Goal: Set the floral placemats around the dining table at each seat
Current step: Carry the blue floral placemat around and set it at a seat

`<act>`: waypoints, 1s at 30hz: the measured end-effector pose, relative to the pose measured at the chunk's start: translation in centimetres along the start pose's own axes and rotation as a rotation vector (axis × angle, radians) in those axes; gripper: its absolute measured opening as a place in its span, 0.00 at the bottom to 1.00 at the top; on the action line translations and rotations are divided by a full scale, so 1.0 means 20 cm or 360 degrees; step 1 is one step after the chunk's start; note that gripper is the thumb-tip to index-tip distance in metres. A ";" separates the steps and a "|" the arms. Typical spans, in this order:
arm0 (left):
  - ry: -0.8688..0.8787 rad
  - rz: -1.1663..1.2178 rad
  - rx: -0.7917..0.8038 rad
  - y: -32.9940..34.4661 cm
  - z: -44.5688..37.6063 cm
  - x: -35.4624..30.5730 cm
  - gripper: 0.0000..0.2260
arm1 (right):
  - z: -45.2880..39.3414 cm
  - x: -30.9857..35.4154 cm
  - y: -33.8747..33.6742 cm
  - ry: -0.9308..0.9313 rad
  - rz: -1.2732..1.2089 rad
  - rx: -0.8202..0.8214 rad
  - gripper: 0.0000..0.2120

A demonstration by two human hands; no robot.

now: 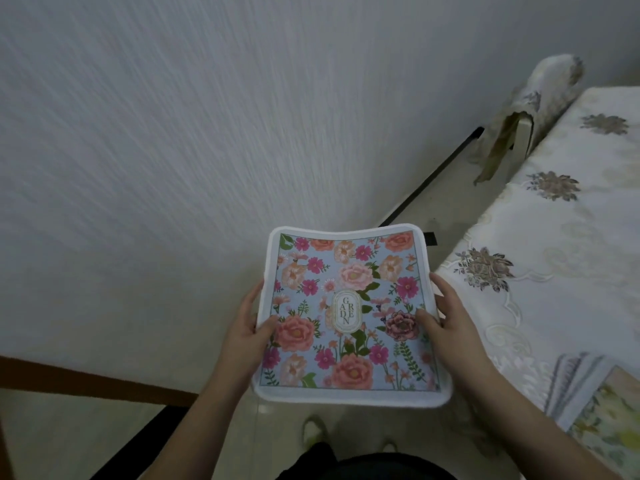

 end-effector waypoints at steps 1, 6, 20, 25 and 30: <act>0.0002 0.0011 0.0013 0.00 -0.04 0.00 0.25 | -0.03 0.00 -0.01 0.0011 -0.0008 -0.0015 0.26; 0.0004 0.0050 0.0095 -0.04 -0.27 -0.02 0.26 | -0.15 0.03 0.01 0.0060 0.0006 -0.0131 0.26; 0.0100 -0.0003 0.0452 -0.28 -1.00 -0.23 0.26 | -0.63 0.21 0.17 0.0177 0.0058 -0.0470 0.27; 0.0096 -0.0045 0.0572 -0.23 -1.18 -0.32 0.26 | -0.67 0.22 0.16 0.0236 0.0029 -0.0607 0.28; 0.0024 -0.0140 0.0741 -0.01 -1.35 -0.35 0.26 | -0.62 0.18 0.02 0.0316 -0.0060 -0.0803 0.27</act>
Point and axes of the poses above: each hand's wrist, its own z-axis away from the middle knuckle, its own y-axis out of the palm, x = y × z, the point moved 6 cm from there along -z, towards the middle knuckle, and after that the axes turned 10 degrees about x, right-handed, at the moved point
